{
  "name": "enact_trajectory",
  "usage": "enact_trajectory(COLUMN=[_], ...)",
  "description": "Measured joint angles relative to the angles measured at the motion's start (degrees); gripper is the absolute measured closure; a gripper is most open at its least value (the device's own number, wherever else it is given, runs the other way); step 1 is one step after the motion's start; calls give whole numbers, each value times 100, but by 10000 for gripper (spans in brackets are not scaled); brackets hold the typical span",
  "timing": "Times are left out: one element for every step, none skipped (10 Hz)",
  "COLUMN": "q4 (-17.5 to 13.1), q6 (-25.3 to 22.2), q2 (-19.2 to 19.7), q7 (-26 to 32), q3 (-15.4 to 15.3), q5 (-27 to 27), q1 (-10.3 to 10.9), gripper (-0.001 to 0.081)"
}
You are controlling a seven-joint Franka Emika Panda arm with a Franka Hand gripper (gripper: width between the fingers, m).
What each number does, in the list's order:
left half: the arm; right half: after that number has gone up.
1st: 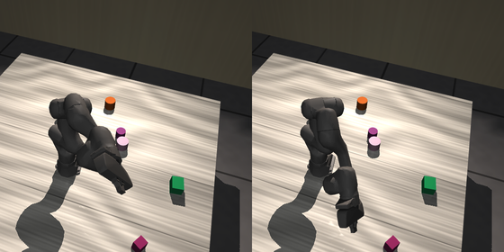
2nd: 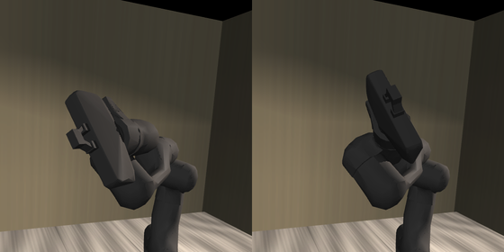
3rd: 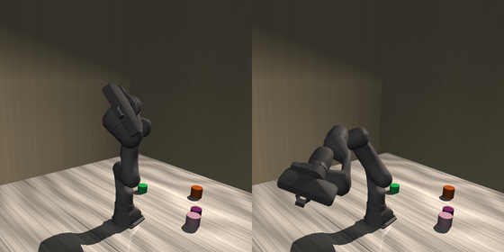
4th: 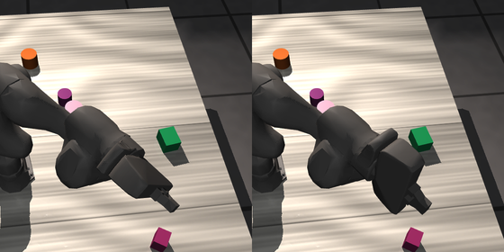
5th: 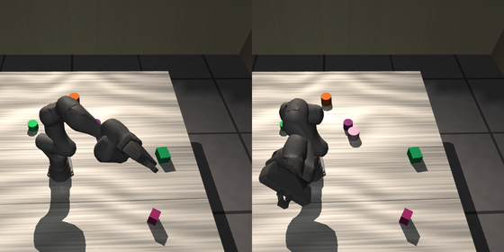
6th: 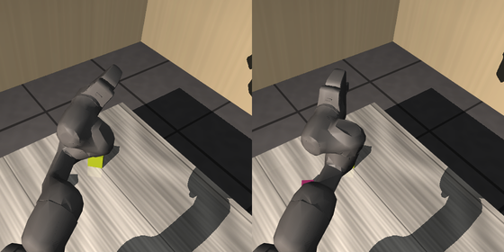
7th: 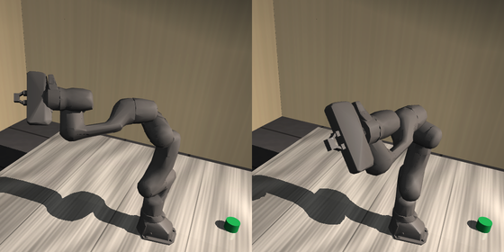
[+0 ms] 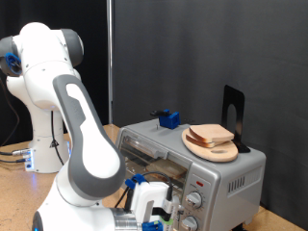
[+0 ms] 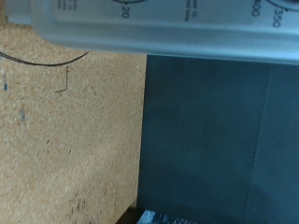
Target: Make a piece of toast with the oven
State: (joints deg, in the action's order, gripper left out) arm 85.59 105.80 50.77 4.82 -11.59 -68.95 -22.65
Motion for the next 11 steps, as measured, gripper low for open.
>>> enact_trajectory(q4=[-149, -284, -346, -361, -345, -338, -330, -323, -324, -320, -306], q6=[-138, -268, -333, -356, -356, -352, -349, -350, -376, -401, -403], q2=[109, 206, 280, 345, 398, 447, 485, 489, 489, 480, 464], q7=[-188, -383, -510, -535, -515, -475, -422, -383, -362, -350, -294], q3=[3, 4, 4, 0, -11, -33, -57, -74, -77, -77, -77], q5=[116, 249, 351, 392, 394, 394, 392, 384, 382, 378, 370], q1=[18, 35, 67, 111, 169, 224, 271, 290, 285, 282, 281], gripper=[-2, -2, -2, -2, -2, -2, -2, -2, -2, -2, -2])
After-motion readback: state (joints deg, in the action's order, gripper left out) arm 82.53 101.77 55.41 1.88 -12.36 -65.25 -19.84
